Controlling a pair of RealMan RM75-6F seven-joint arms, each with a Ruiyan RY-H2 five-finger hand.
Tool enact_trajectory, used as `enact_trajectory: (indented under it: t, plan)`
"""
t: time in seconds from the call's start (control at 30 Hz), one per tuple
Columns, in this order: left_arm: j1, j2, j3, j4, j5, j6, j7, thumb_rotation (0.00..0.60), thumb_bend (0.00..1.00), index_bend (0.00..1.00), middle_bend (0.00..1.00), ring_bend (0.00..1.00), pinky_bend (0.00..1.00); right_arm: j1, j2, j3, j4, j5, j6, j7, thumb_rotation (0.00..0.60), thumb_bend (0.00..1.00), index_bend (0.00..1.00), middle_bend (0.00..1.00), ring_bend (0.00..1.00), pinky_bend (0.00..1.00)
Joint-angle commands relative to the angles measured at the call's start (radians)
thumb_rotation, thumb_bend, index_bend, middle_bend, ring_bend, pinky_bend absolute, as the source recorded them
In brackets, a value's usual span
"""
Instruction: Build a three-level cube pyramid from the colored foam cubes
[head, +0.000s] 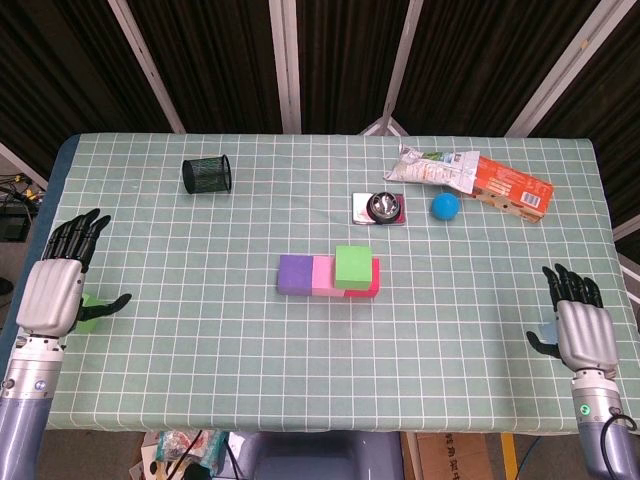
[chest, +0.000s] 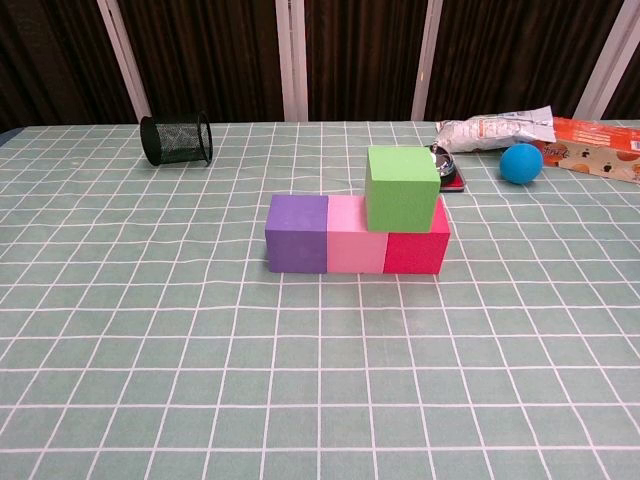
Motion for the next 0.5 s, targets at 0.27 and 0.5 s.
enact_trajectory:
  t: [0.27, 0.5]
  plan:
    - [0.042, 0.019, 0.063, 0.079, 0.027, -0.032, -0.065, 0.6, 0.04, 0.0, 0.0, 0.0, 0.0, -0.075, -0.049, 0.009, 0.123, -0.077, -0.031, 0.093, 0.6, 0.25, 0.0, 0.0, 0.0, 0.02]
    - [0.045, 0.082, 0.102, 0.108, 0.029, -0.105, -0.08, 0.6, 0.04, 0.0, 0.0, 0.0, 0.0, -0.085, -0.053, 0.031, 0.139, -0.086, -0.07, 0.097, 0.6, 0.25, 0.0, 0.0, 0.0, 0.02]
